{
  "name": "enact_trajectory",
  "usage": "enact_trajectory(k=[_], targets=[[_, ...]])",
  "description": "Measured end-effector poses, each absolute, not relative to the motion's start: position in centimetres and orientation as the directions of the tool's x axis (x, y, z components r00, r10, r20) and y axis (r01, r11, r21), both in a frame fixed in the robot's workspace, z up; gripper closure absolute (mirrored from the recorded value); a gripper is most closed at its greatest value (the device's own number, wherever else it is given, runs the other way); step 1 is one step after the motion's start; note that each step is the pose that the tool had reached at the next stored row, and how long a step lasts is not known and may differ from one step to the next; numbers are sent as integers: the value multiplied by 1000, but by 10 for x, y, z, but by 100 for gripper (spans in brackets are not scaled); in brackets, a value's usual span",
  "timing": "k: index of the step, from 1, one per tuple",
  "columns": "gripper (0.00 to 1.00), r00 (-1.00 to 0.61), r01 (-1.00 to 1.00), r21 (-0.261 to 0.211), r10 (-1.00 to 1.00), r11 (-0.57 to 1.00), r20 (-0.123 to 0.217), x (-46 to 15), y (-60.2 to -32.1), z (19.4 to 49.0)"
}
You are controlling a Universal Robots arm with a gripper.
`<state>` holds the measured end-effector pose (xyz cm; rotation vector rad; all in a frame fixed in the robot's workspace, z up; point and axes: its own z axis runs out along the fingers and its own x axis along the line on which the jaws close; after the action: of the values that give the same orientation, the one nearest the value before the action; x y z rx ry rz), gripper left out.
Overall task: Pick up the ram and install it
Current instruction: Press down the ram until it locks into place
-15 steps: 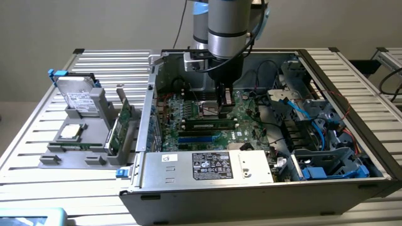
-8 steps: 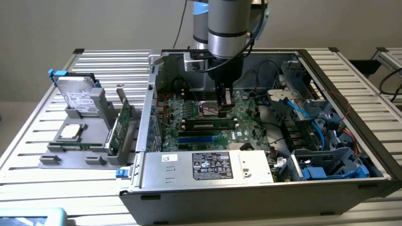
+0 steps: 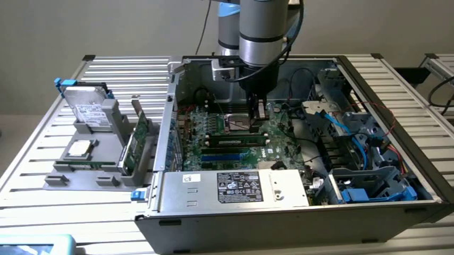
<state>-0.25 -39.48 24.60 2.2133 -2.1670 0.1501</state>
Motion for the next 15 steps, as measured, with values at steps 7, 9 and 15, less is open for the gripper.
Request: enact_trajectory(k=[7,9,15], targets=[[89,-9,-999,-39,-995,5,97,-1,-395,242],[89,-15,-999,-39,-995,11,97,1,-395,241],[89,-20,-999,-39,-995,16,97,6,-395,239]])
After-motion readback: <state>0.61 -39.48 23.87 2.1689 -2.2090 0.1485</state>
